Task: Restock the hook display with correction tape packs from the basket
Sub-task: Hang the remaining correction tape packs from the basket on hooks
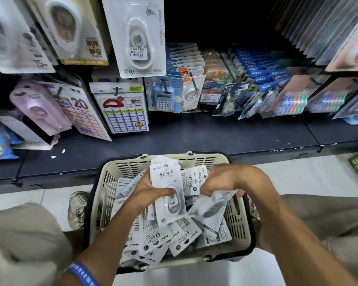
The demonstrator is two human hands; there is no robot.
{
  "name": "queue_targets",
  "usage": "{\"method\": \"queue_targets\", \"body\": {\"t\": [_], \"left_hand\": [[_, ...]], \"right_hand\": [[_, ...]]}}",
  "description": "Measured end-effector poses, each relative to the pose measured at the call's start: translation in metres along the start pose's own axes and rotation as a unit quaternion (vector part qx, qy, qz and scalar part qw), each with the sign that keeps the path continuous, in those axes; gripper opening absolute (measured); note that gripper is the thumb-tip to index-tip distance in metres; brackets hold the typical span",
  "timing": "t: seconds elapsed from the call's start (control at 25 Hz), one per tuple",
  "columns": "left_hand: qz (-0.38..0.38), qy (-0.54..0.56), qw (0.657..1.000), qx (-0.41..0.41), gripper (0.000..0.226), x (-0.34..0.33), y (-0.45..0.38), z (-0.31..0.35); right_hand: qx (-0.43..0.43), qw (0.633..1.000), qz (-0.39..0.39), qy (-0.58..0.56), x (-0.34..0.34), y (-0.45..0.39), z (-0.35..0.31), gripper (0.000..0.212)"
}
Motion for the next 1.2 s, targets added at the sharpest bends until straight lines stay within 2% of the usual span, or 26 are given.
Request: {"method": "queue_targets", "body": {"t": [0.08,0.12,0.24,0.32,0.44,0.52,0.6,0.64,0.68,0.72,0.8,0.84,0.96,1.12,1.16,1.2], "left_hand": [[-0.059,-0.024,0.997,-0.043,0.077,-0.010,0.004,0.029],[-0.087,-0.030,0.994,-0.061,0.078,-0.014,0.007,0.043],[-0.142,-0.014,0.985,-0.094,0.074,-0.024,0.014,0.075],[-0.149,0.010,0.983,-0.108,0.075,-0.029,0.018,0.089],[-0.153,0.027,0.980,-0.124,0.067,-0.037,0.029,0.106],[-0.152,0.005,0.980,-0.125,0.069,-0.042,0.037,0.118],[-0.122,-0.002,0.984,-0.126,0.077,-0.038,0.043,0.133],[-0.099,0.014,0.987,-0.125,0.081,-0.032,0.046,0.142],[-0.076,0.042,0.988,-0.126,0.085,-0.023,0.051,0.153],[-0.057,0.073,0.987,-0.135,0.089,-0.013,0.056,0.167],[-0.028,0.114,0.978,-0.172,0.089,0.003,0.072,0.206],[-0.020,0.120,0.973,-0.196,0.087,0.009,0.080,0.229],[0.002,0.099,0.962,-0.253,0.073,0.026,0.103,0.294],[0.019,0.070,0.964,-0.256,0.074,0.066,0.130,0.326],[0.028,0.082,0.963,-0.254,0.076,0.078,0.134,0.325],[0.034,0.097,0.962,-0.255,0.077,0.089,0.136,0.325]], "right_hand": [[0.023,0.996,-0.037,-0.082,0.012,0.016,-0.020,0.022],[0.024,0.994,-0.032,-0.106,0.021,0.021,-0.025,0.021],[0.004,0.998,0.019,-0.056,0.051,0.029,-0.025,0.019],[-0.006,0.997,0.016,-0.074,0.063,0.037,-0.022,0.018],[-0.041,0.993,-0.023,-0.107,0.074,0.050,-0.016,0.043],[-0.060,0.992,-0.043,-0.101,0.082,0.060,-0.023,0.061],[-0.026,0.992,-0.023,-0.124,0.097,0.071,-0.034,0.052],[0.026,0.986,0.018,-0.161,0.111,0.079,-0.040,0.049],[0.099,0.967,0.075,-0.223,0.129,0.090,-0.044,0.056],[0.174,0.928,0.124,-0.306,0.147,0.102,-0.044,0.058],[0.308,0.830,0.155,-0.438,0.167,0.126,-0.048,0.054],[0.351,0.804,0.151,-0.456,0.170,0.132,-0.053,0.051],[0.390,0.762,0.192,-0.480,0.165,0.129,-0.075,0.054],[0.428,0.686,0.276,-0.520,0.184,0.139,-0.087,0.046],[0.424,0.684,0.287,-0.521,0.191,0.139,-0.085,0.044],[0.414,0.697,0.293,-0.507,0.197,0.139,-0.084,0.040]]}}
Point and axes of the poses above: each hand's wrist, its own y-axis away from the middle knuckle, its own x-axis out of the back of the hand, z = x × y, the point moved 5 cm from there along -y, towards the middle knuckle, and after that the axes turned 2 degrees about -y, right-handed, at the moved point
